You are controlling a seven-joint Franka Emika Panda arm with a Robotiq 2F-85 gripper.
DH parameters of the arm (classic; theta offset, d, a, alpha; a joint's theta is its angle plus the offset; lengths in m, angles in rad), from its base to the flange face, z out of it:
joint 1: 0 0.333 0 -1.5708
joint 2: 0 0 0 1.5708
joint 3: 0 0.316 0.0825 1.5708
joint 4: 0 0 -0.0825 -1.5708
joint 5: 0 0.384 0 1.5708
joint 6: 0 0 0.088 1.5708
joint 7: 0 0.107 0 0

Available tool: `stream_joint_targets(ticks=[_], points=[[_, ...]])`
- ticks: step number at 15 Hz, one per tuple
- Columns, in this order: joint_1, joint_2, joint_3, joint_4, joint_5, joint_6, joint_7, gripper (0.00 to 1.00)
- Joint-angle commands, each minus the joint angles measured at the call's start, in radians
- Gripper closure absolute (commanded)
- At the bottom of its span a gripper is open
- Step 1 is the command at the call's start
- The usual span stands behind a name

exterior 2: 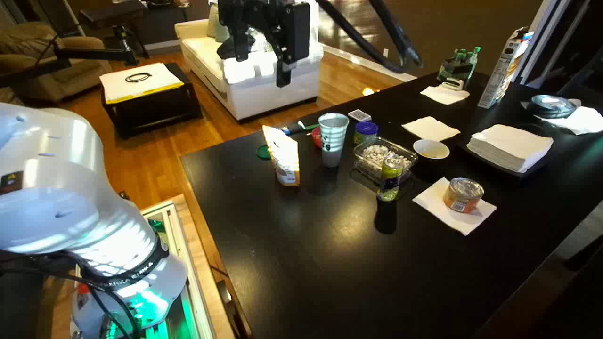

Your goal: Take one orange object out of the white and yellow packet.

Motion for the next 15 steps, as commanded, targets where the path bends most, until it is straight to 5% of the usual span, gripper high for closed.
stream_joint_targets(ticks=[1,3,10,15], points=[[-0.01,0.003,0.007,0.003,0.005,-0.003,-0.006,0.0],[-0.01,0.003,0.007,0.003,0.005,-0.003,-0.006,0.0],[0.139,0.217,0.19,0.051,0.037,0.005,-0.008,0.0],[0.107,0.411,0.325,0.083,0.022,0.067,0.319,0.0]])
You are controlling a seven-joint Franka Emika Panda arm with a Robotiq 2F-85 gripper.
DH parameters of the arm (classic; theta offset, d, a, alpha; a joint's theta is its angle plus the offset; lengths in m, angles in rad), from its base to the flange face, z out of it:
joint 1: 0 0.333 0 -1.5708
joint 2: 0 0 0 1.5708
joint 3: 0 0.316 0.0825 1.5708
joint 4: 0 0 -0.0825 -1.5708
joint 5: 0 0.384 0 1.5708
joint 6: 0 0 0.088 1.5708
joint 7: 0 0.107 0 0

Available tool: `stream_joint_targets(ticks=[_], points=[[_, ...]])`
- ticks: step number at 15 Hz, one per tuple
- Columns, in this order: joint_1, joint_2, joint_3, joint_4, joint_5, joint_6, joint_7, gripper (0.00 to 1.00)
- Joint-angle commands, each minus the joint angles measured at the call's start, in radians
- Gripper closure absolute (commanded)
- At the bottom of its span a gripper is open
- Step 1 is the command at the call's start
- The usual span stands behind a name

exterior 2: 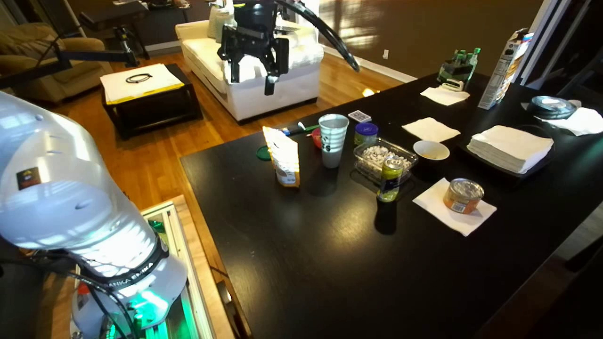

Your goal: Take one orange object out of the white and yellow packet.

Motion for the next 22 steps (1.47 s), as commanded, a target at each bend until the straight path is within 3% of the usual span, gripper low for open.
stream_joint_targets(ticks=[1,3,8,15,20,22], points=[[-0.032,0.146,0.05,0.05,0.027,0.052,0.201,0.0],[-0.04,0.171,0.058,0.031,0.036,0.155,0.296,0.0],[-0.057,0.194,0.069,0.005,0.074,0.286,0.523,0.0],[-0.062,0.154,0.135,-0.059,0.063,0.374,0.87,0.0],[-0.057,0.134,0.168,-0.131,0.054,0.387,0.993,0.0],[-0.042,0.103,0.175,-0.118,0.016,0.346,0.934,0.0]])
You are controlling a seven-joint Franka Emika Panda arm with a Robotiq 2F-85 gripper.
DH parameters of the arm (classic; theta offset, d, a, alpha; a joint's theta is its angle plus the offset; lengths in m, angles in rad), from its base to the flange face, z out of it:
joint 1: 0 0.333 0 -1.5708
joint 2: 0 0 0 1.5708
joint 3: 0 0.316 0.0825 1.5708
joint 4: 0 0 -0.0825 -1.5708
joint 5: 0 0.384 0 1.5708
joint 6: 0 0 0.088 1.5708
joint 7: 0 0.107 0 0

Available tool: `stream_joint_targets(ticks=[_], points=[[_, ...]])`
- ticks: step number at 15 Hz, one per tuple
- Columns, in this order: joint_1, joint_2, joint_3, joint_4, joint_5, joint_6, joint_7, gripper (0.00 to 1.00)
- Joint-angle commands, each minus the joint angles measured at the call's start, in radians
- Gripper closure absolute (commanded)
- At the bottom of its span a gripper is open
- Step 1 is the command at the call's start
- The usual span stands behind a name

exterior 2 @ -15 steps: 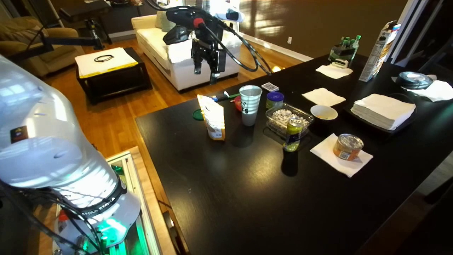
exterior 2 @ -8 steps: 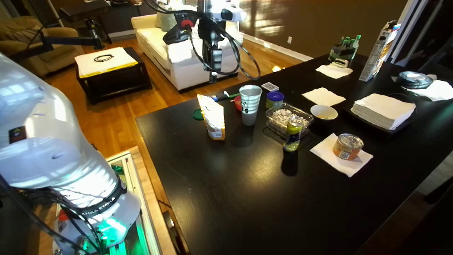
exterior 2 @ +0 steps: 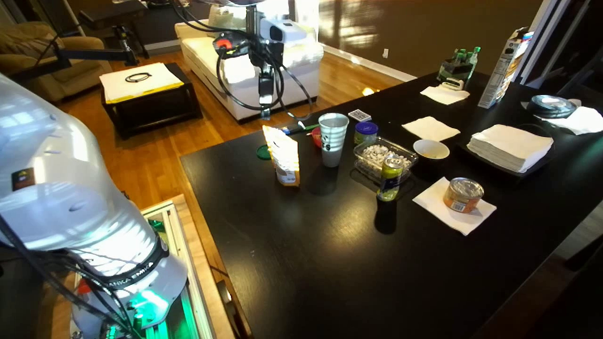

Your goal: Take one orange object out of the white and yellow packet.

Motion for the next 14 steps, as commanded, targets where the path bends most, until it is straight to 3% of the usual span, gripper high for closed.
stream_joint_targets(ticks=[1,2,6,10,14], points=[[0.009,-0.09,0.017,-0.009,-0.08,-0.051,-0.082,0.0],[-0.001,-0.018,0.012,-0.004,-0.033,-0.01,-0.032,0.0],[-0.002,-0.075,0.021,-0.002,-0.061,-0.039,-0.074,0.0],[-0.012,0.013,0.029,0.021,0.04,-0.044,0.096,0.0],[0.0,0.052,0.035,-0.009,0.125,0.083,0.269,0.0]])
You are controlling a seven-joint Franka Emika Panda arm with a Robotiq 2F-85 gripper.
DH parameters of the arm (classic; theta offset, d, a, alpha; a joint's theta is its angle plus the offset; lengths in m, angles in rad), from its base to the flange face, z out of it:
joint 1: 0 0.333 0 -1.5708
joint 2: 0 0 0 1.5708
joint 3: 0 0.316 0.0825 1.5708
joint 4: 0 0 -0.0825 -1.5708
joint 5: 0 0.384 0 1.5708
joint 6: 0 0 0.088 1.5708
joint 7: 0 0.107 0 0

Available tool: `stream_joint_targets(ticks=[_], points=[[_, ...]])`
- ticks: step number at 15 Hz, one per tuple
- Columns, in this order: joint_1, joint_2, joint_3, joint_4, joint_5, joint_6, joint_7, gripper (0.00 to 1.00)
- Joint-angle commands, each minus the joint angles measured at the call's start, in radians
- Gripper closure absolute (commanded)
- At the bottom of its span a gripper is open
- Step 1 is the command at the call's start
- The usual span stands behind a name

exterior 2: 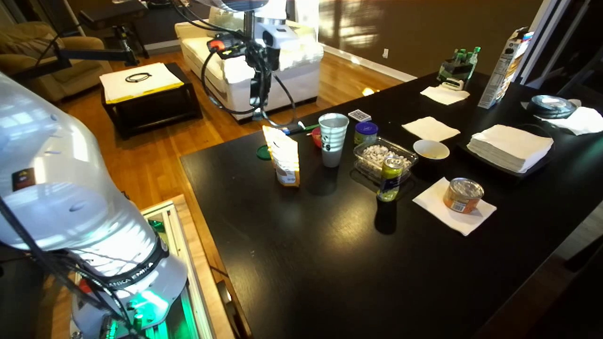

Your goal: Take one orange object out of the white and yellow packet.

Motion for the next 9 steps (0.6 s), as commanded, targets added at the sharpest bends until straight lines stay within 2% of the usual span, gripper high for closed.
stream_joint_targets(ticks=[1,2,3,5,9], points=[[0.0,0.044,0.019,-0.008,0.066,0.09,0.172,0.0],[0.0,0.053,0.023,-0.015,0.065,0.12,0.224,0.05],[-0.001,0.062,0.023,-0.024,0.062,0.149,0.272,0.28],[-0.002,0.075,0.021,-0.044,0.056,0.2,0.369,0.32],[-0.003,0.088,0.018,-0.074,0.046,0.279,0.568,0.62]])
